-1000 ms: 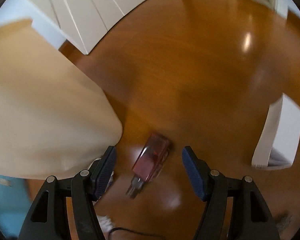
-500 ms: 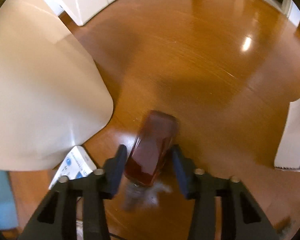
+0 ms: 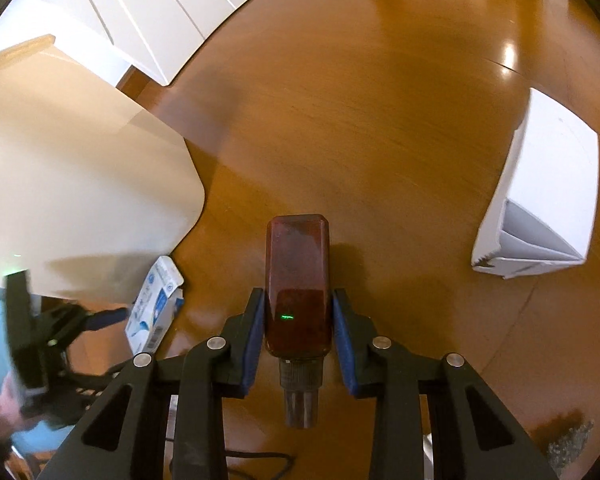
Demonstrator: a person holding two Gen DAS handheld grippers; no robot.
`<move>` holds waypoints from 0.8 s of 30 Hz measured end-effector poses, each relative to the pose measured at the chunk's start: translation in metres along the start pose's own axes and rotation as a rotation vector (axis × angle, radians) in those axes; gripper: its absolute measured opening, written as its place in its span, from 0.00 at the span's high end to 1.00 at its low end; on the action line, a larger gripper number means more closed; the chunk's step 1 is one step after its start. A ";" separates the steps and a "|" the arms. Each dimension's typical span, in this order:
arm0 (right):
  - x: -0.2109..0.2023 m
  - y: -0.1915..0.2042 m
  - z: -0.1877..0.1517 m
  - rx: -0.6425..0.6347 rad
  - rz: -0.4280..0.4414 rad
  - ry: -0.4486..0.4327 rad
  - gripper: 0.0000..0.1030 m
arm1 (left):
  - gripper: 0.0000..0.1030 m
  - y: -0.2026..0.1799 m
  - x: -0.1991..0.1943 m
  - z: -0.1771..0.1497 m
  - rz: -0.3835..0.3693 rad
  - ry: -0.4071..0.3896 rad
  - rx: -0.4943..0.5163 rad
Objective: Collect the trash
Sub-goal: 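Grasp the dark red lighter with the right tool while the left grasps the white simvastatin box, then drop the simvastatin box into the wastebasket with the left tool while the right drops the lighter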
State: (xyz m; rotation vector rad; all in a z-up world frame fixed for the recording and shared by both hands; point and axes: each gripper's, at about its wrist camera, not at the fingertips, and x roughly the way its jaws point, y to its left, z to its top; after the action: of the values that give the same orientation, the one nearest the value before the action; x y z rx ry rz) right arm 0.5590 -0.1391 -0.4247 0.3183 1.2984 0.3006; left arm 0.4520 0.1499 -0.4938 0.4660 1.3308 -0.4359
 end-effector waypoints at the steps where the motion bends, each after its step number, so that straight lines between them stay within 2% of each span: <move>1: 0.005 0.011 -0.004 -0.006 0.003 -0.001 0.67 | 0.42 -0.003 0.001 0.002 0.004 -0.019 0.024; 6: -0.008 0.021 -0.014 -0.007 0.019 -0.013 0.67 | 0.41 -0.012 0.006 0.006 0.075 -0.008 0.016; 9: -0.017 0.017 -0.018 -0.003 0.026 -0.012 0.67 | 0.40 -0.009 0.004 0.001 0.072 -0.010 -0.090; 11: -0.015 0.017 -0.019 -0.001 0.027 -0.009 0.67 | 0.40 -0.002 0.005 -0.007 0.103 -0.007 -0.167; 13: -0.014 0.013 -0.020 0.016 0.028 -0.001 0.67 | 0.38 -0.001 0.009 -0.013 0.115 -0.017 -0.175; 17: -0.012 0.007 -0.023 0.046 0.024 0.011 0.67 | 0.38 -0.007 0.011 -0.007 0.048 0.000 -0.124; 20: -0.008 0.007 -0.024 0.057 0.020 0.015 0.67 | 0.41 -0.017 0.015 0.001 -0.085 0.044 -0.133; 21: -0.008 0.006 -0.025 0.059 0.019 0.014 0.67 | 0.44 -0.021 0.014 0.002 -0.086 0.044 -0.132; 22: -0.009 0.006 -0.025 0.061 0.019 0.012 0.67 | 0.51 -0.028 0.012 0.003 -0.090 0.036 -0.120; 24: -0.010 0.005 -0.025 0.065 0.024 0.011 0.67 | 0.51 -0.038 0.011 0.007 -0.063 0.039 -0.100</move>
State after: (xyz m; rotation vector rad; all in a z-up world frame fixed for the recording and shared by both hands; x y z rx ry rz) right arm 0.5318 -0.1366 -0.4200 0.3878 1.3176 0.2808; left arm 0.4390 0.1143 -0.5061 0.3519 1.4012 -0.4126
